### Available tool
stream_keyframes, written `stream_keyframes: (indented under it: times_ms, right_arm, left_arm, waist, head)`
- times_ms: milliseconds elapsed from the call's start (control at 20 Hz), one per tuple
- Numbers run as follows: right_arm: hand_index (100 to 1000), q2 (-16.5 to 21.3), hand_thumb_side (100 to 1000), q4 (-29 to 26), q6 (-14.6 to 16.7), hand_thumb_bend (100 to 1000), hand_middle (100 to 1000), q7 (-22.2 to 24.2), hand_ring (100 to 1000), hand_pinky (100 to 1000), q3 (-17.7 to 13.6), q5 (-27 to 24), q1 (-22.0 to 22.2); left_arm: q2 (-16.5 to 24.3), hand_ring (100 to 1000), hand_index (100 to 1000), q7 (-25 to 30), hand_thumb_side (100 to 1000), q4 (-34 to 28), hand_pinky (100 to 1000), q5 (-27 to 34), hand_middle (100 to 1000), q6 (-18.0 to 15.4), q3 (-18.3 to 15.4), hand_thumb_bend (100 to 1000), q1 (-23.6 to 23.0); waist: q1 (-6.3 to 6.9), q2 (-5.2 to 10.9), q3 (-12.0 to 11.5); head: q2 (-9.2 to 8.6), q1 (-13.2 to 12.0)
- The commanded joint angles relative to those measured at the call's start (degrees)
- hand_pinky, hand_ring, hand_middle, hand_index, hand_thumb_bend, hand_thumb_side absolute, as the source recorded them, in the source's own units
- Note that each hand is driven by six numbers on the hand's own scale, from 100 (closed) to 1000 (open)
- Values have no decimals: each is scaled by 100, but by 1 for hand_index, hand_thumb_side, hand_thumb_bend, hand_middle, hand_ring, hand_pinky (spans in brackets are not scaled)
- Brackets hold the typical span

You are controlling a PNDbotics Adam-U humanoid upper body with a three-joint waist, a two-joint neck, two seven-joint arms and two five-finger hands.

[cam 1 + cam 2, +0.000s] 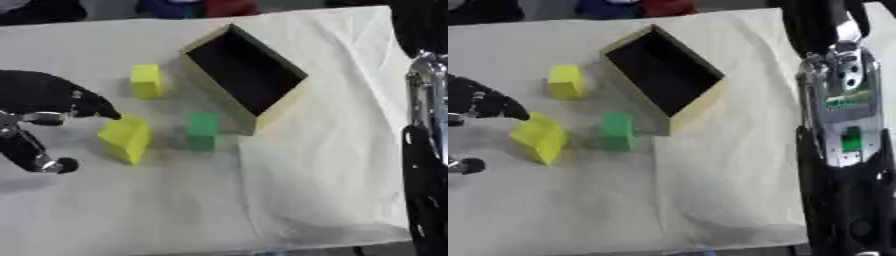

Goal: Pick up objects on the table and place them in the box.

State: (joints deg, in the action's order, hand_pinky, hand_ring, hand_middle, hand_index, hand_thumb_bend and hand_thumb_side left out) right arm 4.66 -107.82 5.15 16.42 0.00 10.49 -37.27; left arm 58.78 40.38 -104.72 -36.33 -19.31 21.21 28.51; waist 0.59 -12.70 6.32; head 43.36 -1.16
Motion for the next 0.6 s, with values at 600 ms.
stream_keyframes:
  times_ms: [600]
  right_arm:
    - [726, -3, 1000, -138, -32, 100, 601, 20, 771, 791, -34, -79, -69]
  left_arm:
    - [-332, 878, 982, 150, 327, 476, 820, 12, 865, -133, 199, 284, 383]
  waist:
    - [6, 0, 61]
  head:
    - [-37, -46]
